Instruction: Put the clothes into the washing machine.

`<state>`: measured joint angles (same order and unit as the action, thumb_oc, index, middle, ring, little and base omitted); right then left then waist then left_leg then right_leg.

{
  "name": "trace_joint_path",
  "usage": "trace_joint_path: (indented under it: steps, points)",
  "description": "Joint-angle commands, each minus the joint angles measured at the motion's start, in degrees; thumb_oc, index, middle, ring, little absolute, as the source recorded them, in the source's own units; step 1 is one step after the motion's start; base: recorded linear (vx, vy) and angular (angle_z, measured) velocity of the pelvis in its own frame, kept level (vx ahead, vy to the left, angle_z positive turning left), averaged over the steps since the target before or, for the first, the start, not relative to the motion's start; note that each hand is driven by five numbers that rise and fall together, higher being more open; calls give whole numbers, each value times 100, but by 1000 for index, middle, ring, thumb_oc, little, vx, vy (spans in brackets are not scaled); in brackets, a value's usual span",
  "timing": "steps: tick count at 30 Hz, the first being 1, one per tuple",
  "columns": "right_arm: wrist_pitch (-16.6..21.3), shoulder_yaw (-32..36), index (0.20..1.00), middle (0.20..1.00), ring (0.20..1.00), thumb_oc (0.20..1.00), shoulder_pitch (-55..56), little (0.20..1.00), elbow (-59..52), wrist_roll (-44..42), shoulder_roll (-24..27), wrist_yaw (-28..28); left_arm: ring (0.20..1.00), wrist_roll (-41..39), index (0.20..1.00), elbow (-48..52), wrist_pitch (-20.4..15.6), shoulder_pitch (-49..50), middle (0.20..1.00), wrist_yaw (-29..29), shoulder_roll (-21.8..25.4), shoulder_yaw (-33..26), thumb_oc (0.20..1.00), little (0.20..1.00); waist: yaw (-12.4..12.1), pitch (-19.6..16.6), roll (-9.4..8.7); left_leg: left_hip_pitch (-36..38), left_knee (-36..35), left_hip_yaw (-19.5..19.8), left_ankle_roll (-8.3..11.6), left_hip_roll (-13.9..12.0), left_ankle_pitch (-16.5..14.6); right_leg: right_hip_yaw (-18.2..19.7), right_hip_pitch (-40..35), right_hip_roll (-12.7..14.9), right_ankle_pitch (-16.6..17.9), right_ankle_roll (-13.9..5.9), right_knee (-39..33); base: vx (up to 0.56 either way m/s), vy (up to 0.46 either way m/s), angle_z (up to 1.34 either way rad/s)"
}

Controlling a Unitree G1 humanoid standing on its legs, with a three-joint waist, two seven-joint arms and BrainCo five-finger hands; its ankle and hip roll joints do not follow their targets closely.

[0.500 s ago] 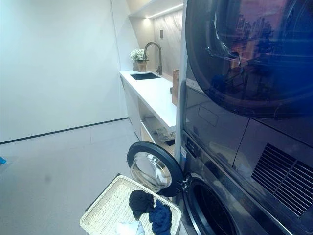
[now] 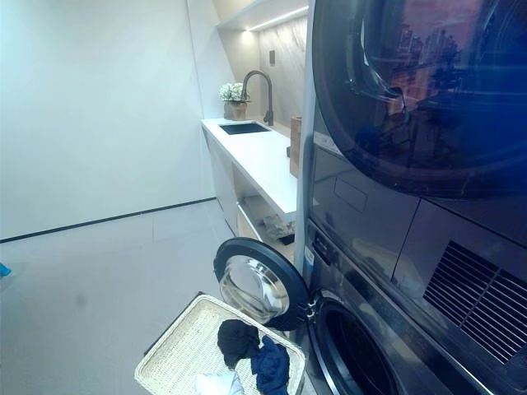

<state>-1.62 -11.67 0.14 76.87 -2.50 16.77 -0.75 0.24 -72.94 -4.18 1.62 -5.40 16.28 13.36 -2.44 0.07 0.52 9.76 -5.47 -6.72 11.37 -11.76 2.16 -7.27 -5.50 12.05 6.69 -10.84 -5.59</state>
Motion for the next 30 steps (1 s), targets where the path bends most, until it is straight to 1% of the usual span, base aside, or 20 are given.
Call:
trace_joint_path:
  steps: [1, 16, 21, 23, 24, 26, 27, 28, 29, 30]
  points:
    - [40, 111, 1000, 1000, 1000, 1000, -548, 1000, 282, -112, 24, 59, 1000, -180, 1000, -184, -23, -459, 1000, 53, 44, -90, 1000, 1000, -34, 340, -89, 158, 47, -140, -433, 297, -409, -214, -143, 196, -250, -48, 59, 0, 0, 0]
    - [63, 99, 1000, 1000, 1000, 1000, -519, 1000, 263, -89, 34, 22, 1000, -266, 1000, -161, -9, -431, 1000, 94, 43, -87, 1000, 1000, -36, 384, -72, 159, 47, -92, -435, 307, -404, -242, -171, 213, -264, -47, 66, 29, -3, 1]
    - [137, 152, 1000, 1000, 1000, 1000, -603, 1000, 66, -284, 143, -27, 1000, -591, 1000, -10, -107, -428, 1000, 197, 105, -159, 1000, 1000, -50, 545, -51, 107, 47, -64, -435, 281, -366, -222, -85, 218, -259, -47, 115, 96, -2, 1]
    - [178, 137, 1000, 1000, 1000, 1000, -704, 1000, -57, -408, 210, -22, 1000, -760, 1000, 77, -196, -479, 1000, 273, 146, -127, 1000, 1000, -50, 651, -38, 2, 47, -56, -440, 267, -333, -185, 67, 224, -247, -43, 169, -16, 17, -1]
    - [232, 96, 1000, 1000, 1000, 1000, -891, 1000, -148, -553, 294, -3, 1000, -1071, 1000, 161, -318, -625, 1000, 396, 179, -59, 1000, 1000, -43, 821, -8, -166, 58, -35, -444, 255, -288, -134, 321, 231, -222, -30, 257, -148, 49, -4]
    - [308, 48, 1000, 1000, 1000, 1000, -1139, 1000, -210, -670, 371, 36, 1000, -1404, 1000, 223, -474, -857, 1000, 527, 195, -8, 1000, 1000, -38, 1035, 20, -375, 74, -5, -451, 256, -237, -79, 599, 230, -183, -11, 344, -235, 58, -7]
    - [368, 20, 1000, 1000, 1000, 1000, -1291, 1000, -245, -741, 410, 68, 1000, -1605, 1000, 256, -598, -1018, 1000, 628, 196, -1, 1000, 1000, -38, 1176, 33, -510, 79, 14, -460, 263, -200, -51, 760, 220, -156, 3, 387, -302, 56, -7]
    - [484, -8, 1000, 1000, 1000, 1000, -1540, 1000, -340, -846, 504, 111, 1000, -1921, 1000, 361, -818, -1309, 1000, 820, 203, -18, 1000, 1000, -37, 1453, 45, -809, 111, 56, -480, 295, -140, 9, 1047, 191, -112, 30, 441, -366, 54, -2]
    - [513, -29, 1000, 1000, 1000, 1000, -1800, 1000, -438, -929, 591, 154, 1000, -2113, 1000, 504, -992, -1573, 1000, 1019, 255, -19, 1000, 1000, -45, 1683, 43, -1118, 178, 74, -495, 332, -88, 41, 1323, 170, -79, 50, 502, -335, 42, -3]
    - [523, -50, 1000, 1000, 1000, 1000, -1905, 1000, -475, -972, 612, 196, 1000, -2180, 1000, 563, -1054, -1678, 1000, 1108, 276, -18, 1000, 1000, -48, 1786, 40, -1266, 239, 88, -500, 346, -74, 49, 1441, 162, -64, 62, 531, -201, 18, 1]
